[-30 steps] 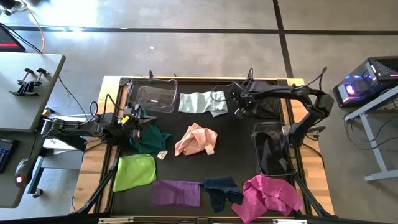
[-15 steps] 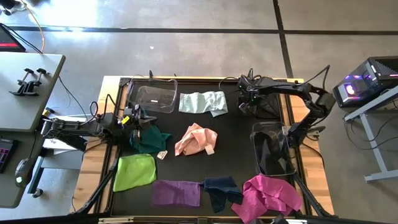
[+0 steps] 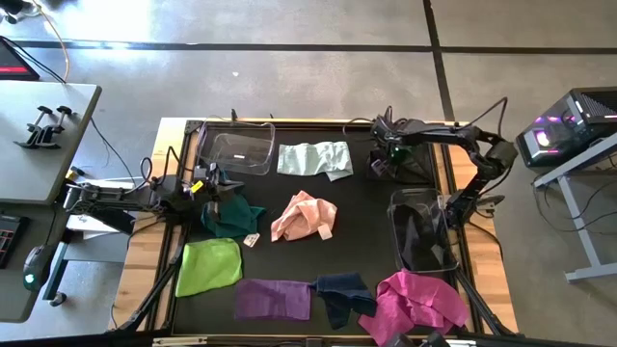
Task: Sort towels by color in basket
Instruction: Put the black towel into the bottom transparent bin
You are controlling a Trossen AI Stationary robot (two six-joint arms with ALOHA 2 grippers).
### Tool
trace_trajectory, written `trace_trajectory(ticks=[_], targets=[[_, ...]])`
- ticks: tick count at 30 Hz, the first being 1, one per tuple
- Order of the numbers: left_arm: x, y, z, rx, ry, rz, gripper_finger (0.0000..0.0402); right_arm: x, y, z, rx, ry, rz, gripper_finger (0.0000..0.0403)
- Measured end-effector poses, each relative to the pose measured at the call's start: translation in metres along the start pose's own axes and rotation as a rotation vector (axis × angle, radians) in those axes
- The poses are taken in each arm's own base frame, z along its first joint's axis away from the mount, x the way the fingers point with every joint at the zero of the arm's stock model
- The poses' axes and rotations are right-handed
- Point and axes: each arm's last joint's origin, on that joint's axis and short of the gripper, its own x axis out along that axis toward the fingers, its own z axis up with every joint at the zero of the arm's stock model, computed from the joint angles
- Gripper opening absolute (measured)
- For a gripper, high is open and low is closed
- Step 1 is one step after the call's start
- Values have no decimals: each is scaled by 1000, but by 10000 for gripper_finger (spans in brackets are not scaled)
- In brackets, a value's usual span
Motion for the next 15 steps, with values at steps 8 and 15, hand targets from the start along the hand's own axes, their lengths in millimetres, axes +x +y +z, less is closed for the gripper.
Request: trace_trajectory(ticks=[8,15], targets=[[0,0,1,8,-14,4,0,11,0,-8,5,2,-7,139],[0,-1,5,15,-53,9,0,16,0,-11,48,-6,-17,51]])
